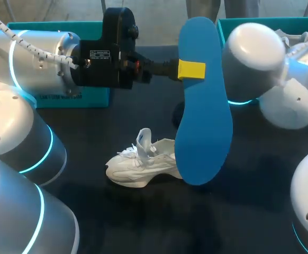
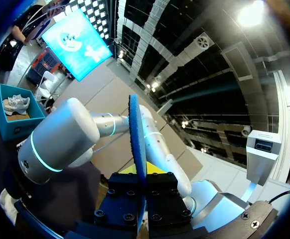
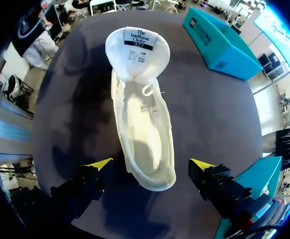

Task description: Take the shoe out of the shoebox, open the shoe tongue, remove and reinsert the insole, then place the shoe into the shoebox

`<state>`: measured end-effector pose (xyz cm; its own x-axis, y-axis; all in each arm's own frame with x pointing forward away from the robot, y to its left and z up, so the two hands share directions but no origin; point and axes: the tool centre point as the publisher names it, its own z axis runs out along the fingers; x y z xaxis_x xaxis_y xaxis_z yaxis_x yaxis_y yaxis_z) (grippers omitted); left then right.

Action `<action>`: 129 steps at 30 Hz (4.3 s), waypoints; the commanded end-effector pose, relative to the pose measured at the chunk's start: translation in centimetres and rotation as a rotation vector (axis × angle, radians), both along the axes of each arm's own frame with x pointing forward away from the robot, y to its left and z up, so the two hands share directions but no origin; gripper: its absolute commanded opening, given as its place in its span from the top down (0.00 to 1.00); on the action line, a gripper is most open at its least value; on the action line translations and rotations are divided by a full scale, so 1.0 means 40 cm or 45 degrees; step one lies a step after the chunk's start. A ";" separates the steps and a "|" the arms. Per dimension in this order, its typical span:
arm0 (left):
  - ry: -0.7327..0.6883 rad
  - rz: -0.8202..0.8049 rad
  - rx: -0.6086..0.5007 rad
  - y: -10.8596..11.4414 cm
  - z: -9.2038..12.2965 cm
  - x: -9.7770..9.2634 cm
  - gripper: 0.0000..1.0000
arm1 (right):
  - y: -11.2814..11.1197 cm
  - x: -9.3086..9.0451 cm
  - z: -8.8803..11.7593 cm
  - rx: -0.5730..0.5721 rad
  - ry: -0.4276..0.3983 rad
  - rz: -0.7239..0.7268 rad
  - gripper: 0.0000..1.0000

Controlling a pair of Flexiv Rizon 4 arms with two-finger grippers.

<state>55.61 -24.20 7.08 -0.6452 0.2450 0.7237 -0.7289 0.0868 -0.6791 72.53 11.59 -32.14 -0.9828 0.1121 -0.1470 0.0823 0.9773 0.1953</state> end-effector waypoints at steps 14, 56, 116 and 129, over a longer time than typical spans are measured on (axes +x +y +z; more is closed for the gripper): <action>0.004 0.020 -0.009 -0.004 0.002 -0.021 1.00 | 0.016 0.002 -0.006 -0.094 0.042 0.002 0.00; 0.004 0.020 -0.009 -0.004 0.002 -0.021 1.00 | 0.063 0.063 -0.030 -0.080 0.083 0.024 0.00; 0.004 0.020 -0.009 -0.004 0.002 -0.021 1.00 | 0.120 0.069 -0.125 -0.216 0.384 -0.057 1.00; 0.004 0.020 -0.009 -0.004 0.002 -0.021 1.00 | 0.077 0.016 -0.129 -0.001 0.525 -0.563 1.00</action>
